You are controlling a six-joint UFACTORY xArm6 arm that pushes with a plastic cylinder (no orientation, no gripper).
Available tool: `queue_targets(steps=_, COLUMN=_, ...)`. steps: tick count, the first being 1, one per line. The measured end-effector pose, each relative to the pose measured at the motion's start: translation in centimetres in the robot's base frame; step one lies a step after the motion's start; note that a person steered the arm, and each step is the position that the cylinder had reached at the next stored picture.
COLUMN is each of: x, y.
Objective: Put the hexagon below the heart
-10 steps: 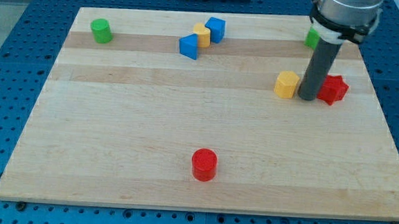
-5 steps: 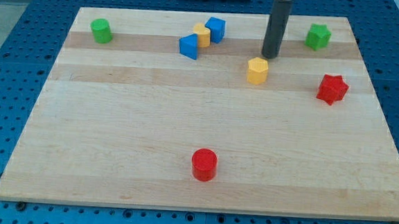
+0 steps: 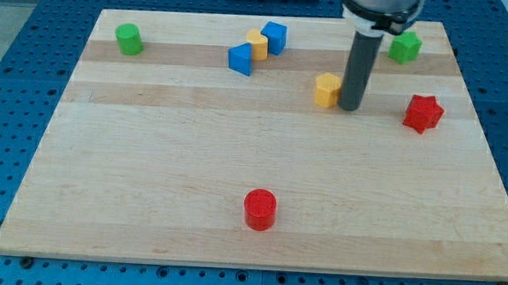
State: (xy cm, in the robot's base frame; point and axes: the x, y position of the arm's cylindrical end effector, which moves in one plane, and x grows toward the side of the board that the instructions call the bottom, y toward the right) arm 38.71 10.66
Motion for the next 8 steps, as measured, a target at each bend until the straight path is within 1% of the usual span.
queue_targets(steps=3, x=-6.2, y=-4.8)
queue_targets(steps=4, x=-7.0, y=-6.5)
queue_targets(steps=5, x=-6.2, y=-5.3)
queue_targets(steps=6, x=-3.5, y=-4.4)
queue_targets(steps=7, x=-3.3, y=-7.0)
queue_targets(steps=8, x=-4.2, y=-10.0)
